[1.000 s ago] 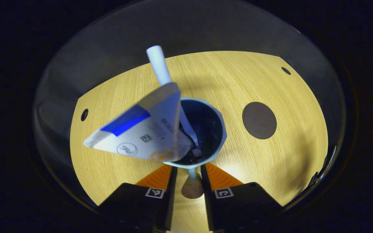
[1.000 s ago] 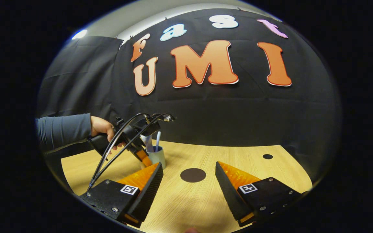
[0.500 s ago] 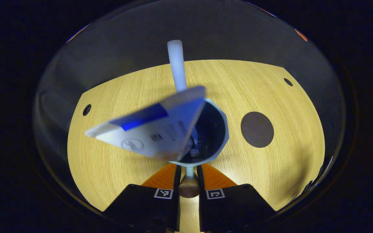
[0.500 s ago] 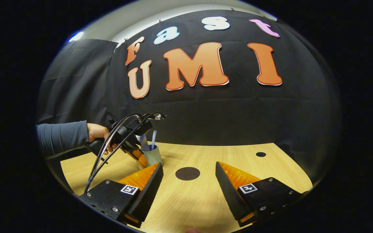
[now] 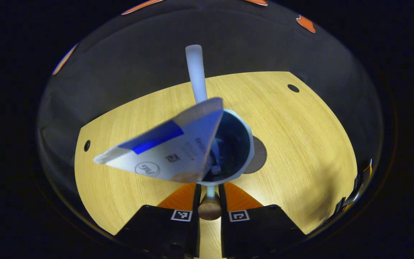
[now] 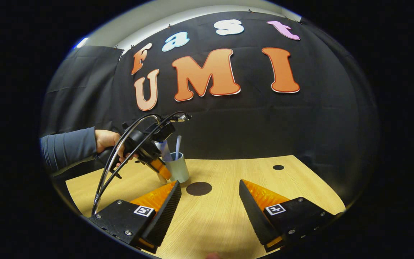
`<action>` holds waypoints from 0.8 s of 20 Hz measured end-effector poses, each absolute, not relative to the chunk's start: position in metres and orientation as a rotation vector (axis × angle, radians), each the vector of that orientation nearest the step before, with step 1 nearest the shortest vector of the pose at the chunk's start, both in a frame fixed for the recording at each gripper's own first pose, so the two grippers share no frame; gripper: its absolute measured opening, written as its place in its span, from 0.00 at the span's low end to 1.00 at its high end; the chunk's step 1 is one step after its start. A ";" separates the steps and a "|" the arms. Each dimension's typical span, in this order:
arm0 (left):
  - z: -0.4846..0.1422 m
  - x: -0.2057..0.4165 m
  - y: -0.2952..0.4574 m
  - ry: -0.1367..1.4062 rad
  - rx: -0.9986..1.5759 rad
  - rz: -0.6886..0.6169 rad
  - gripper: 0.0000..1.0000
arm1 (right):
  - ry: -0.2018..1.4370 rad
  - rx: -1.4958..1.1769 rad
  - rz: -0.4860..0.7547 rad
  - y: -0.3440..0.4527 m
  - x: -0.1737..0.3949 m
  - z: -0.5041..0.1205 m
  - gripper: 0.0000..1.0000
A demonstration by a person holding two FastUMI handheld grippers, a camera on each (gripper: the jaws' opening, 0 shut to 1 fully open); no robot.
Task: Put the toothbrush and toothpaste on the desktop into the cup, then pick up the cup and place it on the coaster on the desktop.
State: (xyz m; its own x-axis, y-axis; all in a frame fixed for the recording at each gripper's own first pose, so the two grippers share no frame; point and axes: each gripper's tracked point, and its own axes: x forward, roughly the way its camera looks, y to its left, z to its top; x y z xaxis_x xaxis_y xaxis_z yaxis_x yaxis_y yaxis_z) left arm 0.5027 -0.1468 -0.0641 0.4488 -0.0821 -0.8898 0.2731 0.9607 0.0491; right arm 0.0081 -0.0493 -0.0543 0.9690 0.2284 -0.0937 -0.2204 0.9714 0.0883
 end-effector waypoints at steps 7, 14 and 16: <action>-0.119 0.543 -0.181 1.120 0.200 -0.269 0.23 | 0.136 0.097 0.192 -0.071 0.000 -0.070 0.96; -0.093 0.591 -0.135 0.972 0.230 -0.257 0.94 | 0.132 0.125 0.166 -0.075 0.001 -0.068 0.97; -0.092 0.586 -0.140 0.854 0.238 -0.236 1.00 | 0.111 0.109 0.156 -0.071 0.001 -0.059 0.97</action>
State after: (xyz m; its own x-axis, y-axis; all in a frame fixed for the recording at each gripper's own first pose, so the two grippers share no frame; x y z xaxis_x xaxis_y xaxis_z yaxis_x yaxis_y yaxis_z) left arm 0.5858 -0.1397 -0.0925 0.6344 -0.1094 -0.7652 0.2990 0.9476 0.1125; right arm 0.0012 -0.0715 -0.0594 0.9817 0.1611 -0.1016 -0.1490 0.9819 0.1169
